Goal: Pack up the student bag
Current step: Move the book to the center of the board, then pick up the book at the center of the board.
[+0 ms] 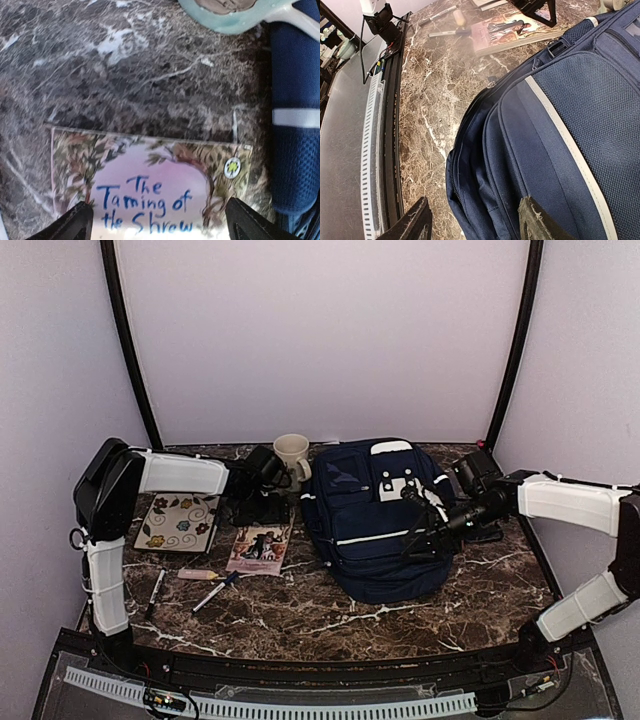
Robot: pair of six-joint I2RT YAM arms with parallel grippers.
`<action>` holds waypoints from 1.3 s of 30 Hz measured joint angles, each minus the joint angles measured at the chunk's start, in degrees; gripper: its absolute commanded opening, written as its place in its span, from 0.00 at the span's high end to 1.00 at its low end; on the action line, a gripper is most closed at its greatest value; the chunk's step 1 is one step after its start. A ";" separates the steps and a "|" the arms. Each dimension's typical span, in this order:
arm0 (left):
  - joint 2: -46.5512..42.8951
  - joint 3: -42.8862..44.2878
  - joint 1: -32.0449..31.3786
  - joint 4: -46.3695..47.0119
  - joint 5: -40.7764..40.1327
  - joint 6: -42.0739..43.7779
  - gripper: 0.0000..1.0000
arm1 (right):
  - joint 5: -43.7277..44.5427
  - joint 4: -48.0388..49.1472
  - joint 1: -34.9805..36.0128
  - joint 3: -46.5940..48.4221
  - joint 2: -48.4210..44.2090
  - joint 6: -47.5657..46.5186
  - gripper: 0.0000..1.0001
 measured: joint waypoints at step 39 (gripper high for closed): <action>-20.02 -26.32 7.30 3.15 17.42 3.06 0.23 | 12.94 15.58 22.82 43.45 47.43 38.62 0.65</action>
